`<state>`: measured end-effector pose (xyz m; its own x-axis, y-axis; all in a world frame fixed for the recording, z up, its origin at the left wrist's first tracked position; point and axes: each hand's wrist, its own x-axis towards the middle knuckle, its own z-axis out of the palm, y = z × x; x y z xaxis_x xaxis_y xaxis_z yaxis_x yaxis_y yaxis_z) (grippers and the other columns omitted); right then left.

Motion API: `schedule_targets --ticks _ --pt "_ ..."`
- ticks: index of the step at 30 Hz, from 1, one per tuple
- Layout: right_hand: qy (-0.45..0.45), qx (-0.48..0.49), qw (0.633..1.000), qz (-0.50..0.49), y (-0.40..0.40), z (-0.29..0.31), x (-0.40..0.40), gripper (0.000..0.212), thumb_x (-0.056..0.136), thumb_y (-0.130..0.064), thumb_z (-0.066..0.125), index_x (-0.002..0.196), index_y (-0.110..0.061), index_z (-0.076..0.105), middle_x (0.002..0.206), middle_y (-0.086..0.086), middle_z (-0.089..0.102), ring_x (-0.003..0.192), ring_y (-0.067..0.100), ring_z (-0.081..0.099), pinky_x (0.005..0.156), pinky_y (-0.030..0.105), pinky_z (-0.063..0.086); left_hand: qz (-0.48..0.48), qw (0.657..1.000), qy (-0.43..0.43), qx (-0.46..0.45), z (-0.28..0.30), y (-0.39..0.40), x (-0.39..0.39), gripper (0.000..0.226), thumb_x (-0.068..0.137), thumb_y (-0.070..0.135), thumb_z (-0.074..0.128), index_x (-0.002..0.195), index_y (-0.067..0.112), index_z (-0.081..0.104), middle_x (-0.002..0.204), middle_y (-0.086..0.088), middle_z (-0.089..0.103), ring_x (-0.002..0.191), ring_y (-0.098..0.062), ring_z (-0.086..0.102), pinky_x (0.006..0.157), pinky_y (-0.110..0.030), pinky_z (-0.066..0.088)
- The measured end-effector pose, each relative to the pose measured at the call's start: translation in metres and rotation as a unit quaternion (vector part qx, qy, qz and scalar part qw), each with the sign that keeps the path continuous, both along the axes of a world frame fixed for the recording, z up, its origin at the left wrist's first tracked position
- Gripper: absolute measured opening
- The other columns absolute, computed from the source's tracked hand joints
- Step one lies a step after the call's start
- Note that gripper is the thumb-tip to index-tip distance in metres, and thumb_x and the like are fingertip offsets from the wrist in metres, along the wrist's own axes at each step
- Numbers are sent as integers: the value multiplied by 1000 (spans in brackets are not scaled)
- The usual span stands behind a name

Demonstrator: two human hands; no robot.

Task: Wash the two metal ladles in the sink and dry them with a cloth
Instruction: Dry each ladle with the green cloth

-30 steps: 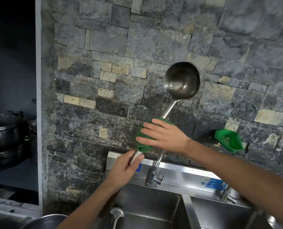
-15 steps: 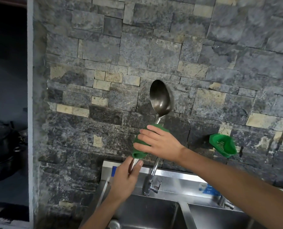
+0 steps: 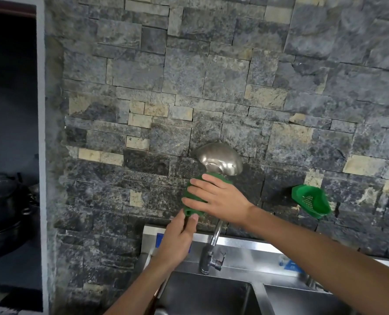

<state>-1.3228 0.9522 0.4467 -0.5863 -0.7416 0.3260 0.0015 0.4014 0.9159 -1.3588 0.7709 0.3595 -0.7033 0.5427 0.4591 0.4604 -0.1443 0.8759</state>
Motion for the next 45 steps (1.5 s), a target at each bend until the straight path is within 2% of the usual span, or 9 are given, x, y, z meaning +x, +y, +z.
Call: schedule_targets --ticks 4,10,12,17,22,28,35,39,45 --pt "-3 22 1000 -9 9 7 3 45 107 -7 40 144 -28 54 144 0 60 140 22 50 123 39 27 27 999 13 30 -9 3 -4 19 101 44 51 110 32 63 79 29 63 75 9 57 77 -16 43" --pt "-40 28 999 0 26 10 19 47 105 -9 47 147 -30 52 148 -1 57 144 24 46 123 41 30 20 998 -14 62 -20 7 -15 33 98 40 54 130 40 62 91 -8 73 71 -26 64 72 -46 52" --pt "-48 15 999 -6 34 15 27 51 101 -8 44 146 -29 54 147 0 58 144 25 46 123 42 27 37 998 -32 46 -31 6 -22 47 94 46 53 139 30 57 77 -14 64 65 -15 63 70 -37 50" --pt "-9 -77 996 -43 45 45 40 71 82 -3 58 149 -25 49 148 7 57 143 30 42 124 43 18 41 998 -39 -5 -60 2 -25 41 98 31 60 139 33 54 56 8 53 56 -7 51 58 -29 43" --pt "-21 -173 977 -122 31 38 35 75 77 -16 71 148 -31 49 150 7 55 144 31 45 122 51 26 -6 999 -49 6 -68 6 -2 37 95 20 65 129 33 63 59 -1 62 48 -8 47 49 -23 41" --pt "-84 -342 928 -124 15 7 37 66 82 -30 40 146 -40 52 155 -4 48 148 24 38 113 58 39 49 994 -67 72 -72 7 12 38 86 14 76 111 41 71 55 2 62 56 -3 55 59 -18 45" --pt "-20 -189 982 -14 13 -3 37 39 97 -47 54 131 -35 67 148 -3 58 141 26 50 111 59 37 41 997 -10 60 -50 9 8 43 83 54 68 126 49 63 66 18 66 62 6 55 64 -15 45" --pt "-3 -118 993 -15 17 12 30 35 101 -44 53 132 -34 65 147 -1 58 139 25 52 110 57 40 40 999 25 24 -36 10 4 52 88 52 63 133 68 42 83 12 73 73 6 60 72 -6 44" --pt "-2 -87 996 14 13 48 20 36 109 -36 37 131 -31 66 144 1 61 137 23 53 116 57 36 -17 995 -52 88 -4 28 -3 25 97 32 57 120 41 62 60 -5 52 52 -12 49 51 -23 42"
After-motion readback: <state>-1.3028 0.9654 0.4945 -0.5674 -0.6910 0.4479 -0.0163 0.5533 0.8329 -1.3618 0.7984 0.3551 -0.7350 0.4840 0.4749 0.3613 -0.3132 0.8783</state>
